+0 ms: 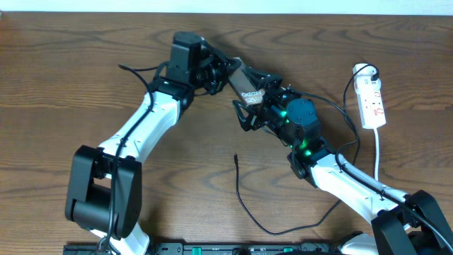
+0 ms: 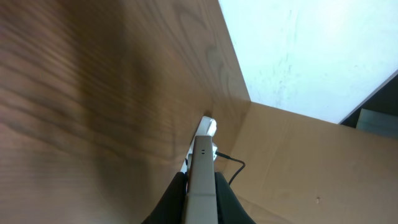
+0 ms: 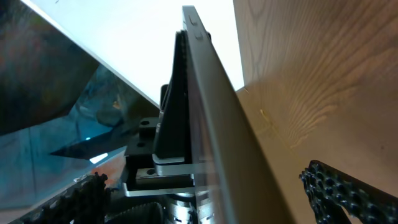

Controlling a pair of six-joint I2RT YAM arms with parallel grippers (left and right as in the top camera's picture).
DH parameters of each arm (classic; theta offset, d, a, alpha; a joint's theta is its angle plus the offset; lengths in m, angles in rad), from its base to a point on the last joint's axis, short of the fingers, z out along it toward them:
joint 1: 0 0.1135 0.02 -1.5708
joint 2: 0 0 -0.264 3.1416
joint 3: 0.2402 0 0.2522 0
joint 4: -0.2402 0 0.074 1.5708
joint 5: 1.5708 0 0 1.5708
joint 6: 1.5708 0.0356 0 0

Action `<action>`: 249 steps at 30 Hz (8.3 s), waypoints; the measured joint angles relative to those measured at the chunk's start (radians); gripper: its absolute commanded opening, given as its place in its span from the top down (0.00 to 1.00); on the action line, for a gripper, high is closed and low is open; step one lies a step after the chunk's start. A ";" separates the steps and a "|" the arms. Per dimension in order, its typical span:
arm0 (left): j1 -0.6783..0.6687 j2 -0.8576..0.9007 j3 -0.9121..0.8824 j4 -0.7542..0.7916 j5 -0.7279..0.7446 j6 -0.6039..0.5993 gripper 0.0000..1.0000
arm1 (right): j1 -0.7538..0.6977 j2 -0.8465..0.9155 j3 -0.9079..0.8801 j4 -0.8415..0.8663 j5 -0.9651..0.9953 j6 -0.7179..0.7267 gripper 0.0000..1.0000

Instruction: Plug charger to phone and switch on socket

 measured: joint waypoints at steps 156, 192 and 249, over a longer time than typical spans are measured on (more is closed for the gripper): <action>0.630 0.000 0.000 -0.068 0.778 0.845 0.93 | 0.246 0.471 0.591 -1.580 0.166 -1.337 0.65; 0.630 0.000 0.000 -0.068 0.778 0.845 0.93 | 0.246 0.472 0.593 -1.573 0.181 -1.286 0.87; 0.630 0.000 0.000 -0.068 0.775 0.845 0.93 | 0.094 0.526 0.621 -0.771 -1.002 -1.927 0.99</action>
